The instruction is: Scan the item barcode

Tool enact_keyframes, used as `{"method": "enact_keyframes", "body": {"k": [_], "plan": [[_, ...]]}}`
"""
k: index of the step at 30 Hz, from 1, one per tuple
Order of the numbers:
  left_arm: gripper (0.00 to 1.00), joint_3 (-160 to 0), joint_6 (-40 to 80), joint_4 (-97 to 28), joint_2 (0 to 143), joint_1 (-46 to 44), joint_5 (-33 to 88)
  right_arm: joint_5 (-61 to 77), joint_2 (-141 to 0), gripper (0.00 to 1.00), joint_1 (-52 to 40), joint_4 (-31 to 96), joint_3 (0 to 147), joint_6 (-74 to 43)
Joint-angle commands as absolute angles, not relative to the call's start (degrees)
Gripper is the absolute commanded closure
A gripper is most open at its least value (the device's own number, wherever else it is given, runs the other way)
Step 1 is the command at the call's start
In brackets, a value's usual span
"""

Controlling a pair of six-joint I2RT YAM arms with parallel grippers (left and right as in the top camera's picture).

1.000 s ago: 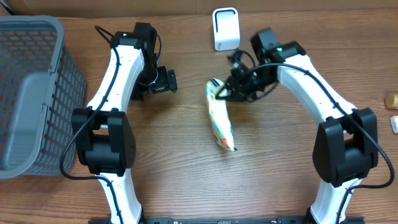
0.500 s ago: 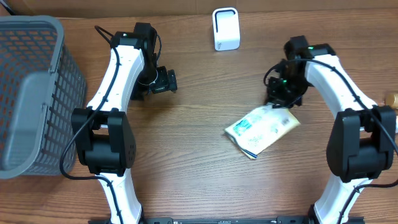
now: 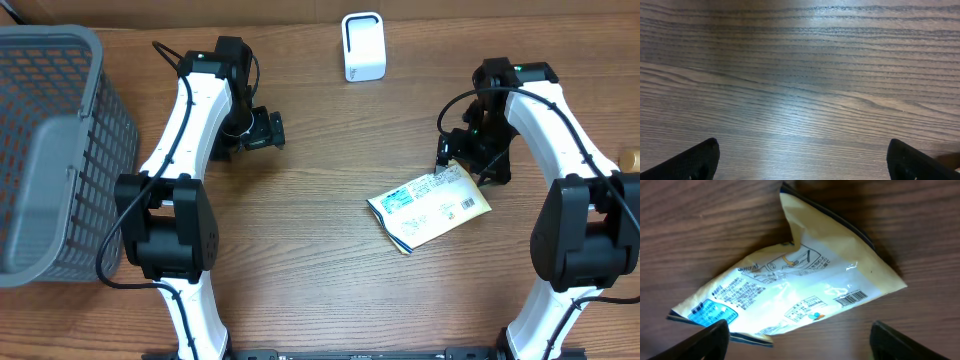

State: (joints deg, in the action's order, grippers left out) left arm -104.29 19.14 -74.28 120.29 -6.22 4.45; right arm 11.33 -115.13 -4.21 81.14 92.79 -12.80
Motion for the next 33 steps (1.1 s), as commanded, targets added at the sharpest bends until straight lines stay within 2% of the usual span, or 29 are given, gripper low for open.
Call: {"method": "enact_keyframes", "body": {"k": [1,5,10,18,24,25,26,28,29,30,31,33], "plan": [[0.02,-104.99,18.44,-73.91,120.64,-5.54,4.49,13.72,-114.13,0.0,-4.73,79.55,94.13,-14.44],[0.02,-104.99,18.44,-73.65,120.64,-5.52,4.51,13.34,-114.13,0.0,-6.02,75.26,93.73,-17.65],[0.02,-104.99,18.41,-73.91,120.64,-5.54,4.49,5.04,-114.24,0.0,-6.79,71.26,91.09,-27.0],[0.01,-104.99,18.44,-73.28,120.64,-5.54,4.51,5.02,-114.96,0.0,-6.81,62.96,83.48,-35.88],[0.01,-104.99,18.41,-73.34,120.64,-5.52,4.51,5.15,-115.0,0.0,-6.81,60.27,80.18,-36.69],[0.01,-104.99,18.41,-73.3,120.64,-5.54,4.51,5.17,-115.0,0.13,-6.81,60.58,80.18,-36.67],[0.01,-104.99,18.41,-73.3,120.64,-5.52,4.51,5.15,-115.0,0.32,-6.81,60.77,80.18,-36.67],[0.01,-104.99,18.41,-73.32,120.64,-5.52,4.51,5.17,-115.0,0.63,-6.81,61.17,80.18,-36.69],[0.01,-104.99,18.41,-73.32,120.64,-5.54,4.51,5.17,-115.0,0.73,-6.81,61.25,80.18,-36.69],[0.01,-104.99,18.41,-73.32,120.64,-5.54,4.51,5.21,-115.0,0.89,-6.81,61.39,80.2,-36.69],[0.01,-104.99,18.41,-73.32,120.64,-5.54,4.51,5.39,-115.0,0.96,-6.81,61.54,80.23,-36.69],[0.01,-104.99,18.41,-73.34,120.64,-5.54,4.51,6.85,-114.98,0.96,-6.79,61.89,80.55,-36.67]]}}
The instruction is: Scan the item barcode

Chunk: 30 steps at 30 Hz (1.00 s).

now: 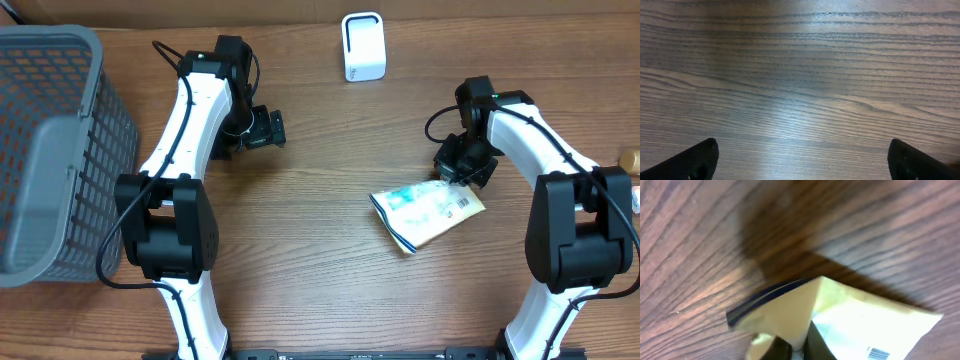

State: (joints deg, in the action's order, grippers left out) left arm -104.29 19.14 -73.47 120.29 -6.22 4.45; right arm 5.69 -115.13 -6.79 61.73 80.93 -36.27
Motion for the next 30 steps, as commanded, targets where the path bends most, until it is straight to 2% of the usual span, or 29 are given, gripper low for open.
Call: {"method": "enact_keyframes", "body": {"k": [1,6,10,15,21,25,30], "plan": [[0.01,-104.99,18.41,-73.36,120.64,-5.54,4.51,8.21,-114.98,0.96,-6.79,62.13,81.03,-36.67],[0.01,-104.99,18.41,-73.54,120.64,-5.52,4.51,19.05,-114.41,0.96,-6.57,62.41,86.65,-31.24],[0.01,-104.99,18.41,-73.67,120.64,-5.54,4.51,34.65,-112.81,0.96,-6.24,60.88,93.97,-25.61],[0.01,-104.99,18.44,-73.65,120.64,-5.52,4.51,46.78,-112.18,0.96,-6.39,56.53,99.61,-24.58],[0.01,-104.99,18.44,-73.63,120.64,-5.54,4.51,52.49,-112.6,0.96,-9.15,49.12,96.14,-25.41],[0.01,-104.99,18.44,-73.63,120.64,-5.54,4.51,59.99,-113.95,0.96,-12.27,36.86,91.18,-27.49],[0.01,-104.99,18.41,-73.67,120.64,-5.54,4.51,61.8,-116.97,0.96,-15.46,25.1,85.65,-34.61]]}}
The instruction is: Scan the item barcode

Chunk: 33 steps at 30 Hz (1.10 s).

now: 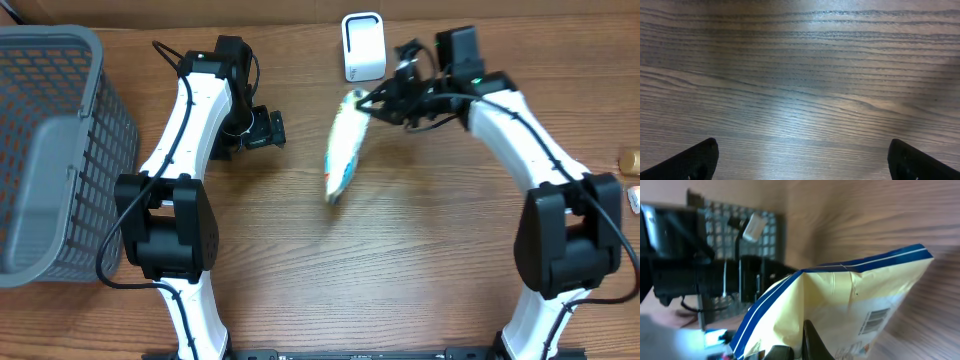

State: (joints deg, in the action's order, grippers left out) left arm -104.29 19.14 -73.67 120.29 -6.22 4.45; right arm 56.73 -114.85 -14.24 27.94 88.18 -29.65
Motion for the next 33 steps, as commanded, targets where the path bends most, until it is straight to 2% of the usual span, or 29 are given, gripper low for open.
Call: {"method": "enact_keyframes", "body": {"k": [1,6,11,16,20,22,29,30,32,33], "plan": [[0.01,-104.99,18.41,-73.69,120.64,-5.52,4.51,61.56,-117.34,0.96,-15.77,24.43,85.1,-34.54],[0.01,-104.99,18.39,-74.04,120.64,-5.52,4.49,55.68,-119.17,0.96,-15.81,28.42,84.58,-33.34],[0.0,-104.99,18.39,-73.93,120.64,-5.52,4.49,52.69,-119.66,0.96,-13.61,34.41,84.58,-27.14],[0.01,-104.99,18.39,-73.87,120.64,-5.52,4.49,40.38,-119.66,0.96,-11.09,44.1,84.58,-23.07],[0.0,-104.99,18.39,-73.8,120.64,-5.52,4.49,32.23,-119.66,0.92,-8.71,50.35,84.6,-18.68],[0.01,-104.99,18.41,-73.69,120.64,-5.52,4.49,31.53,-119.66,0.96,-7.33,52.36,84.6,-16.97],[0.0,-104.99,18.41,-73.32,120.64,-5.54,4.56,31.48,-119.63,0.96,-4.25,60.8,89.27,-12.58],[0.0,-104.99,18.41,-73.19,120.64,-5.54,4.75,31.0,-119.63,0.86,-4.27,62.83,90.96,-11.33],[0.0,-104.99,18.39,-72.86,120.64,-5.54,5.87,27.79,-119.63,0.47,-4.78,67.4,95.11,-10.13],[0.0,-104.99,18.39,-72.69,120.64,-5.54,6.42,24.47,-119.63,0.37,-5.02,70.46,98.08,-10.17]]}}
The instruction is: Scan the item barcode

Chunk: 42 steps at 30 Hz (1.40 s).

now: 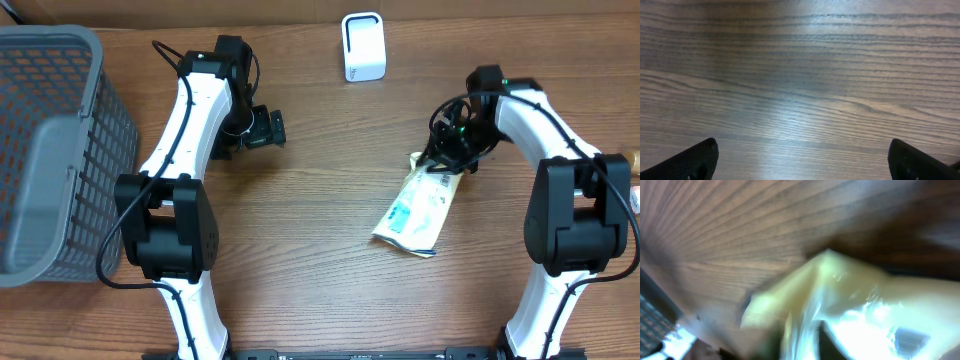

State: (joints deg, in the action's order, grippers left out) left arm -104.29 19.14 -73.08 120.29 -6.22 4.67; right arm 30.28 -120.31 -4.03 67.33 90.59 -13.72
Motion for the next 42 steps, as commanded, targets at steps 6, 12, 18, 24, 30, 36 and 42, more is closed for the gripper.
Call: {"method": "enact_keyframes", "body": {"k": [6,12,18,24,30,36,42], "plan": [[0.0,-104.99,18.39,-72.62,120.64,-5.54,7.11,13.52,-119.59,0.23,-4.49,86.83,114.24,-12.43],[0.0,-104.99,18.39,-72.6,120.64,-5.54,7.11,12.86,-118.61,0.19,1.48,97.14,119.59,-13.65],[0.0,-104.99,18.15,-72.62,120.64,-5.54,7.07,13.72,-115.61,0.2,7.86,97.08,114.76,-13.45],[0.0,-104.99,18.2,-72.16,120.64,-5.54,7.09,20.75,-108.51,0.2,10.74,92.84,101.67,-8.6],[0.0,-104.99,18.2,-71.72,120.64,-5.54,7.09,30.68,-99.72,0.2,10.61,77.89,80.88,-8.45],[0.0,-104.99,18.2,-71.7,120.64,-5.54,7.09,38.2,-97.45,0.2,9.82,61.08,61.89,-10.61],[0.0,-104.99,18.2,-71.77,120.64,-5.54,7.09,39.97,-97.51,0.23,9.8,45.87,49.58,-16.29]]}}
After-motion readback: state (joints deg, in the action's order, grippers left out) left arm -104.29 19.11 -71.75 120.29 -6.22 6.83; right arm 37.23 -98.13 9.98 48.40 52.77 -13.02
